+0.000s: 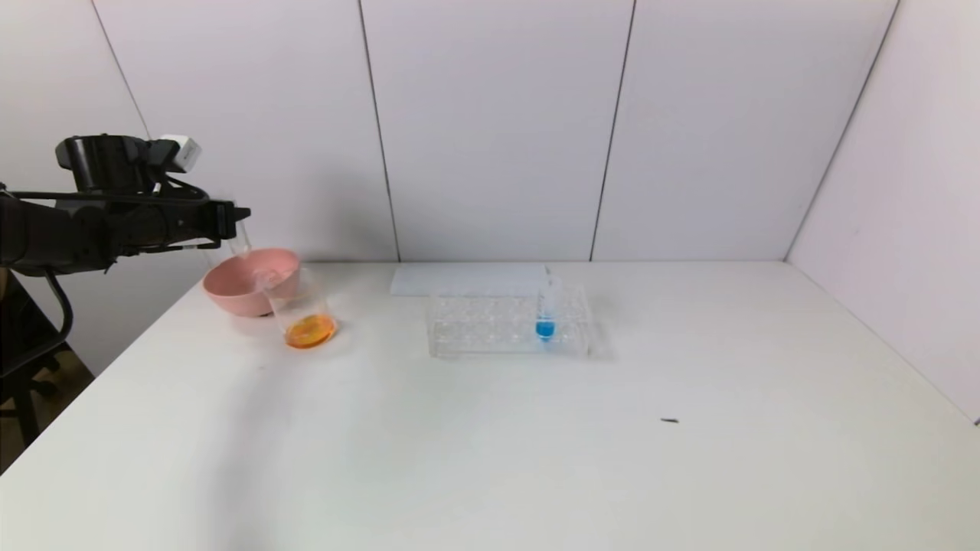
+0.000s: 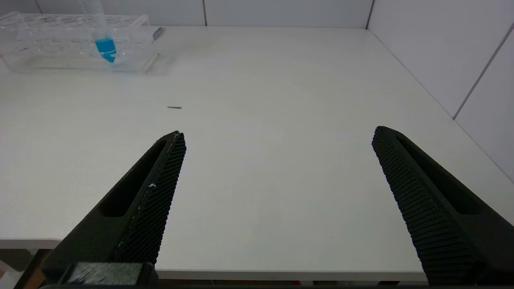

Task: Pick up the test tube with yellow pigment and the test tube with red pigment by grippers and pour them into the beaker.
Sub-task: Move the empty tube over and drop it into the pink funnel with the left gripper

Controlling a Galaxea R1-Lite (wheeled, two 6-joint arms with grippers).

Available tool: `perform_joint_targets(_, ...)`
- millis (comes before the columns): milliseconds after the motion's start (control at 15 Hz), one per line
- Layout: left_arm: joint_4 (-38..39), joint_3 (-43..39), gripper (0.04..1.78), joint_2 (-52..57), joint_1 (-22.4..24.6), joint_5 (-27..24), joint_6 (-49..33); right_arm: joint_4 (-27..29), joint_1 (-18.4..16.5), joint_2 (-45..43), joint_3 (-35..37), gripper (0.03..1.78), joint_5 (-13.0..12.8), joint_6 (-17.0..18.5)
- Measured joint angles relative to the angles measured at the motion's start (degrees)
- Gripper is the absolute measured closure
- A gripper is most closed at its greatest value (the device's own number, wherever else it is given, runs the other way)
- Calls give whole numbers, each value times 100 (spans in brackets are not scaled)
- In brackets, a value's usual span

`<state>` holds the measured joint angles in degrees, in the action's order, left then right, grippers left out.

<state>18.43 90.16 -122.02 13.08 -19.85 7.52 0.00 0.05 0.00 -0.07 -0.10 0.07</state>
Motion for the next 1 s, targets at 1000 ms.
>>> perform_joint_targets(1000,-101,724,135,-952,116,11,-96,0,2,0,-2,11,0,2)
